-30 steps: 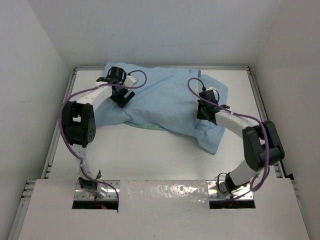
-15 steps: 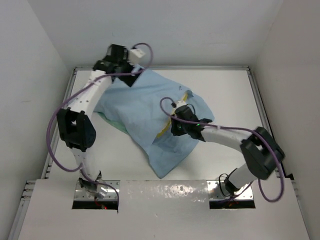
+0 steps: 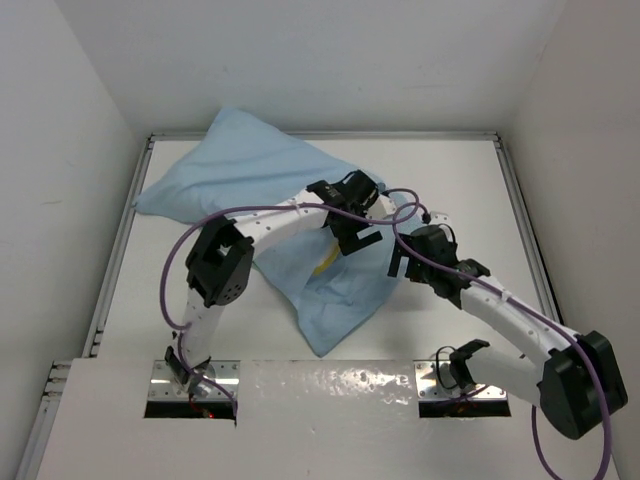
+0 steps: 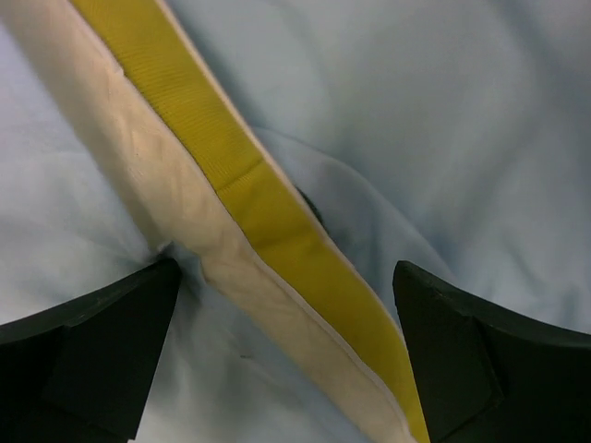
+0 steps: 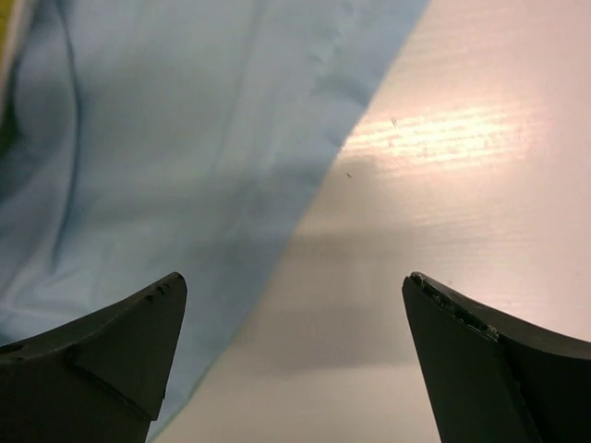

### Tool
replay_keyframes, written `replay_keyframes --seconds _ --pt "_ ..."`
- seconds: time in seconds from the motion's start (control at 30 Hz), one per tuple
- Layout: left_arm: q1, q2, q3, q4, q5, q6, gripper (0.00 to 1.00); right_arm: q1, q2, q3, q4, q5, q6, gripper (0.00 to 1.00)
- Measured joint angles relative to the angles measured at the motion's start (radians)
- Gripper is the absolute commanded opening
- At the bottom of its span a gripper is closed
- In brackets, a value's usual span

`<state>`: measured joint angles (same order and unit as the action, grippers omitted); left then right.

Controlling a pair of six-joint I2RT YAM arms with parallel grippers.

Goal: Put the pillow into the pillowcase

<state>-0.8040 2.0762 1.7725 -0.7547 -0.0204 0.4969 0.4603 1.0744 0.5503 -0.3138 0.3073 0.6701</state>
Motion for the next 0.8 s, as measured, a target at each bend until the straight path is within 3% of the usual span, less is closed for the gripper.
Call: replay_keyframes --seconds 0.17,0.23,0.27,0.3,0.37,0.43,0.53,0.67,0.8 --pt "-0.006 0.086 -0.002 0.07 -0.227 -0.05 1.0 0.0 -0.035 -0.04 -0.025 0.008 0.02 0.94" --pt "-0.006 0.086 -0.012 0.108 -0.304 -0.063 0.85 0.0 -0.056 -0.048 -0.01 0.005 0.02 0.89" --pt "-0.006 0.085 -0.014 0.127 -0.335 -0.072 0.73 0.0 -0.065 -0.051 0.002 0.002 0.021 0.8" --pt "-0.004 0.085 -0.017 0.145 -0.367 -0.08 0.45 0.0 -0.074 -0.053 0.023 -0.002 0.021 0.74" --pt "0.004 0.085 -0.023 0.164 -0.406 -0.09 0.0 0.0 -0.08 -0.053 0.077 -0.016 0.026 0.58" --pt "0.014 0.083 -0.026 0.17 -0.419 -0.09 0.0 -0.001 -0.071 -0.053 0.134 -0.034 0.03 0.45" --pt "0.024 0.071 -0.027 0.166 -0.404 -0.087 0.0 -0.001 -0.019 -0.052 0.234 -0.082 0.044 0.4" --pt "0.06 0.032 -0.028 0.153 -0.327 -0.095 0.0 -0.008 0.142 -0.037 0.417 -0.185 0.084 0.41" --pt "0.126 -0.027 -0.028 0.14 -0.224 -0.118 0.0 -0.033 0.356 -0.009 0.64 -0.313 0.158 0.51"
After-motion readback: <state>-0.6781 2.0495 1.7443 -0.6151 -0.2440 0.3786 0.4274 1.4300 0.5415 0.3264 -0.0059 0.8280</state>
